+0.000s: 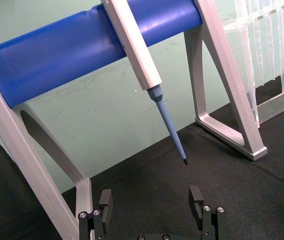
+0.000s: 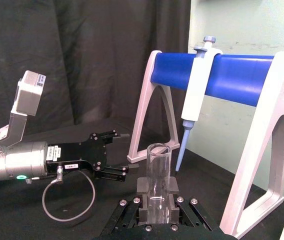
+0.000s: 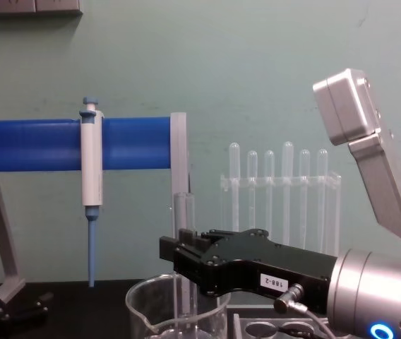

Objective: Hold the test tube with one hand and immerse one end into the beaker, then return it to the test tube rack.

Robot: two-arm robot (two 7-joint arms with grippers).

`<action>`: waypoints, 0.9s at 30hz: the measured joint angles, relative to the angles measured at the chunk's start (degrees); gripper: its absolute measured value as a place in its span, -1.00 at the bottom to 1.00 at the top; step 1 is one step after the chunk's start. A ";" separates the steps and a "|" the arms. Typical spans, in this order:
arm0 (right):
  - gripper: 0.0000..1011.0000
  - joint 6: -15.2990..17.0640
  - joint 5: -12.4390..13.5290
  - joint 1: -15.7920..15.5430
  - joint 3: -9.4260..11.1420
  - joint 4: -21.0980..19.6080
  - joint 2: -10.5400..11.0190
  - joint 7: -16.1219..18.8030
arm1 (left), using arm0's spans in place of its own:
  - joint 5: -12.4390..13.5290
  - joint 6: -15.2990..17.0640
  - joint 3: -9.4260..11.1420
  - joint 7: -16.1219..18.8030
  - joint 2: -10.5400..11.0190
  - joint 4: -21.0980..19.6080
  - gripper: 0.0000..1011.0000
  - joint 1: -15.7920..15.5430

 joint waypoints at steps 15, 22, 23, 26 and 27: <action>-0.55 0.00 0.00 0.00 0.00 0.00 0.00 0.00 | 0.00 0.00 0.00 0.00 0.00 0.00 0.98 0.00; -0.55 0.00 0.00 0.00 0.00 0.00 0.00 0.00 | 0.00 0.00 0.00 0.00 0.00 0.00 0.98 0.00; -0.55 0.00 0.00 0.00 0.00 0.00 0.00 0.00 | 0.00 0.00 0.00 0.00 0.00 0.00 0.98 0.00; -0.55 0.00 0.00 0.00 0.00 0.00 0.00 0.00 | 0.00 0.00 0.00 0.00 0.00 0.00 0.98 0.00; -0.55 0.00 0.00 0.00 0.00 0.00 0.00 0.00 | 0.00 0.00 0.00 0.00 0.00 0.00 0.98 0.00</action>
